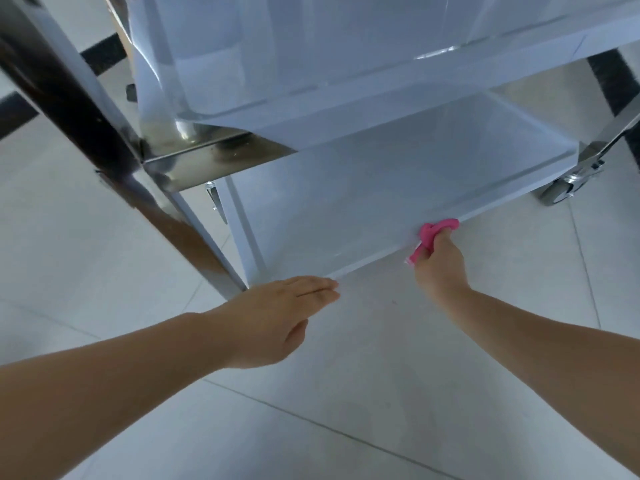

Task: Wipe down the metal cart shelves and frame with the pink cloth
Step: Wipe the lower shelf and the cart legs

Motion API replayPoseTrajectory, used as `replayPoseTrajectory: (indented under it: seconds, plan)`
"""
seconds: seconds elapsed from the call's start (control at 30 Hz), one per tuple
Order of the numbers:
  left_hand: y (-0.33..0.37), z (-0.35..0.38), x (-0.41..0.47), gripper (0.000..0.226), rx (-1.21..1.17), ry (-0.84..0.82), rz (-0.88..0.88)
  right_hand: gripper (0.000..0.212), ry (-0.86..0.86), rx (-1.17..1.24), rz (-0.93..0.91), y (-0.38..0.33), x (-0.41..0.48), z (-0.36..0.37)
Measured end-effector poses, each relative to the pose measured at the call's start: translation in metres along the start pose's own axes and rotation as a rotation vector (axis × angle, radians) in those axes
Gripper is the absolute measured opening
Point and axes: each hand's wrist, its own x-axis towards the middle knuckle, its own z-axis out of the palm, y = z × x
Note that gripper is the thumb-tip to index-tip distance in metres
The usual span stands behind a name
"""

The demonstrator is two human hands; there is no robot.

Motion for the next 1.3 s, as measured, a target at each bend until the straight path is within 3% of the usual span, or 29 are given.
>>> replayPoseTrajectory:
  seconds: [0.27,0.37,0.43,0.57,0.83,1.13,1.3]
  plan:
    - [-0.022,0.002,-0.065,0.041,-0.105,-0.025,-0.119,0.023,-0.008,-0.074,0.028,-0.011,-0.011,0.005]
    - [-0.045,-0.001,-0.088,0.059,-0.107,0.015,-0.158,0.021,-0.001,-0.105,0.021,-0.015,-0.014,0.007]
    - [-0.063,-0.004,-0.098,0.070,-0.128,0.156,-0.256,0.021,-0.009,-0.111,0.015,-0.018,-0.018,0.010]
    - [-0.069,-0.024,-0.092,0.038,-0.262,0.238,-0.446,0.020,0.003,-0.094,0.026,-0.024,-0.026,0.021]
    - [-0.064,-0.031,-0.072,0.021,-0.393,0.246,-0.341,0.020,-0.013,-0.086,0.011,-0.032,-0.041,0.042]
    - [-0.071,-0.027,-0.073,0.019,-0.384,0.251,-0.323,0.033,-0.025,-0.018,0.025,-0.041,-0.070,0.074]
    - [-0.073,-0.026,-0.073,0.019,-0.382,0.253,-0.325,0.020,-0.145,0.007,0.012,-0.051,-0.102,0.101]
